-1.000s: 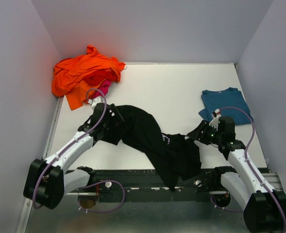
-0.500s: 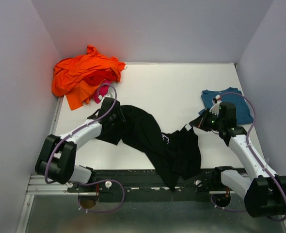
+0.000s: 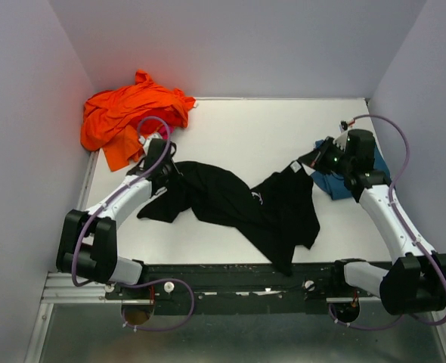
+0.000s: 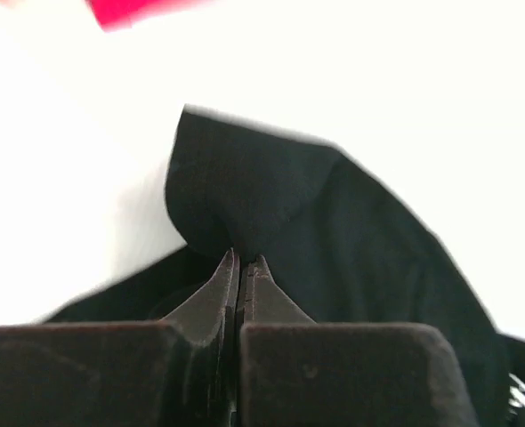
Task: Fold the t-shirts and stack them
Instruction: Flatten out the tshirt
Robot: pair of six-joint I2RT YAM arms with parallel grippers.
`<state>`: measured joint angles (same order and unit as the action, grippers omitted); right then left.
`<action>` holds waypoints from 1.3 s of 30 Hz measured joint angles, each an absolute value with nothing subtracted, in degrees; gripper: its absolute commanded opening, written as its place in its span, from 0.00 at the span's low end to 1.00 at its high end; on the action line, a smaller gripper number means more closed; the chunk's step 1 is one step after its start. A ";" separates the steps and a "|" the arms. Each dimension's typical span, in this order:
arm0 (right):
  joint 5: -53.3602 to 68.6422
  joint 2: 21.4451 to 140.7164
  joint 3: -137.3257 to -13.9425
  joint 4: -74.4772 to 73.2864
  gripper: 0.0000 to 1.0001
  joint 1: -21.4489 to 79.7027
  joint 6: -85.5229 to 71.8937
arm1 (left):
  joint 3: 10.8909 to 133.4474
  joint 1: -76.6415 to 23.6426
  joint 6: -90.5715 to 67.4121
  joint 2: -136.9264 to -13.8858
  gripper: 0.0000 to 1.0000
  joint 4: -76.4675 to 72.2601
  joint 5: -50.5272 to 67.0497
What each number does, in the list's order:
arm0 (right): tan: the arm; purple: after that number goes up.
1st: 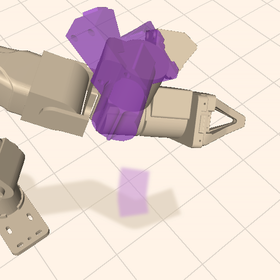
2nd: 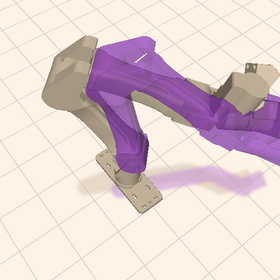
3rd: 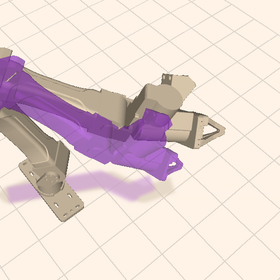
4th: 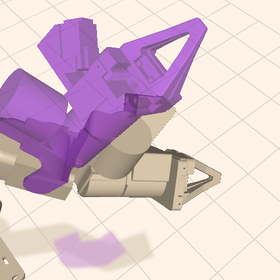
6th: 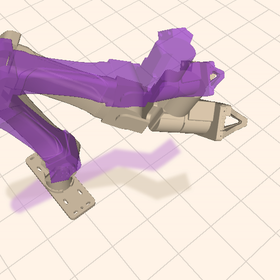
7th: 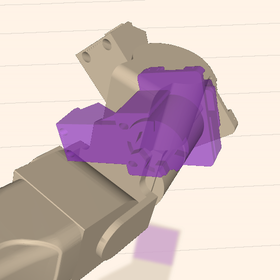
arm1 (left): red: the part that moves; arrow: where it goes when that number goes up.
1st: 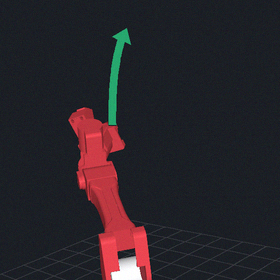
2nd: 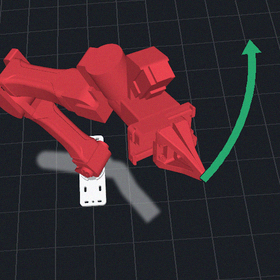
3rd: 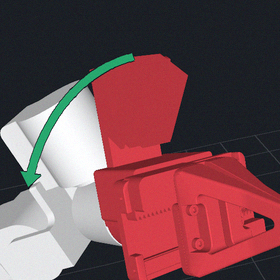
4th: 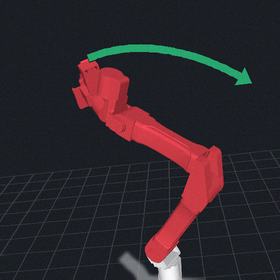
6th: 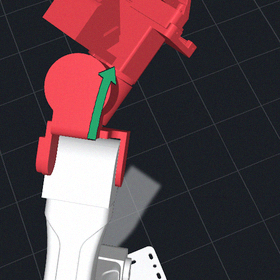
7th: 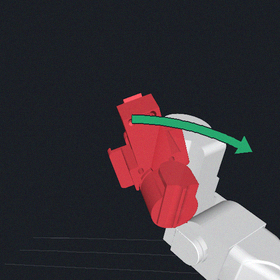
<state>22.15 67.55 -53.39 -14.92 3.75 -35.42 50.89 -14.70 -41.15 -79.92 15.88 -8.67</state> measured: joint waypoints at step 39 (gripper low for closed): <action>21.15 92.47 -85.60 -16.67 0.73 2.00 -35.22 | 18.61 -8.64 -51.55 -46.92 0.41 10.02 -9.54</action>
<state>21.15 92.47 -85.60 -16.67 2.00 -35.22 18.61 -8.64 -51.55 -46.92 10.02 -9.54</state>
